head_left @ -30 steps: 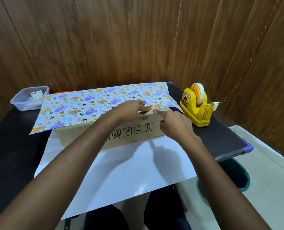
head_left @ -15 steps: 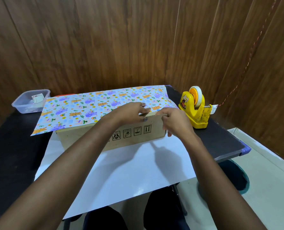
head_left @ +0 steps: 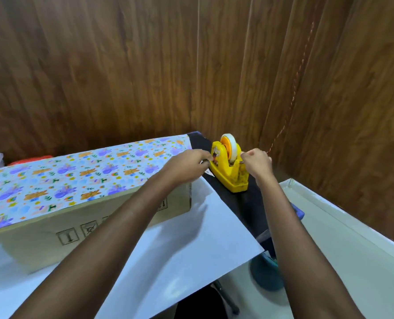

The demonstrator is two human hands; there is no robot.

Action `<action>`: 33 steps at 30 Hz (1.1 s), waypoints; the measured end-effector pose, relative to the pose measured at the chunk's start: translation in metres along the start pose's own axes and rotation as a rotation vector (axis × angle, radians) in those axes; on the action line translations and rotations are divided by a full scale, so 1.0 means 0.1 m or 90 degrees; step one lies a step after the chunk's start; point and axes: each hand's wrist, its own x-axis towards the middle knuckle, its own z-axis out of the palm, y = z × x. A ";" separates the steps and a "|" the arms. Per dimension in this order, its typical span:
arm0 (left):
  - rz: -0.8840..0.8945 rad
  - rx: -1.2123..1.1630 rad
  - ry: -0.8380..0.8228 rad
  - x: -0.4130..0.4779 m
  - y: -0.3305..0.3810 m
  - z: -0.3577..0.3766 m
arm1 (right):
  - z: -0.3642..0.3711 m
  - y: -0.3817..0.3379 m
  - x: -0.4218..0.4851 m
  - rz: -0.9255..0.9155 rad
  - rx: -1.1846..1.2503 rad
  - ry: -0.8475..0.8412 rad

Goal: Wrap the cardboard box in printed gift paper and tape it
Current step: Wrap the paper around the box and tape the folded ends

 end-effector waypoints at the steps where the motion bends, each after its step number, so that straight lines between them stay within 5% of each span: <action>1: -0.003 -0.012 -0.011 0.06 0.04 0.05 | 0.00 0.00 0.07 0.013 0.014 -0.044; 4: -0.020 -0.030 -0.031 0.18 0.08 0.18 | -0.01 -0.03 0.18 0.048 0.099 -0.115; 16: -0.023 -0.064 -0.009 0.25 0.05 0.23 | -0.17 -0.16 0.26 0.109 0.285 -0.081; 22: -0.015 -0.063 0.015 0.12 0.04 0.15 | -0.05 0.12 0.06 0.191 0.345 -0.147; 33: -0.018 -0.077 0.046 -0.08 -0.16 0.03 | 0.12 0.18 -0.13 0.244 0.509 -0.051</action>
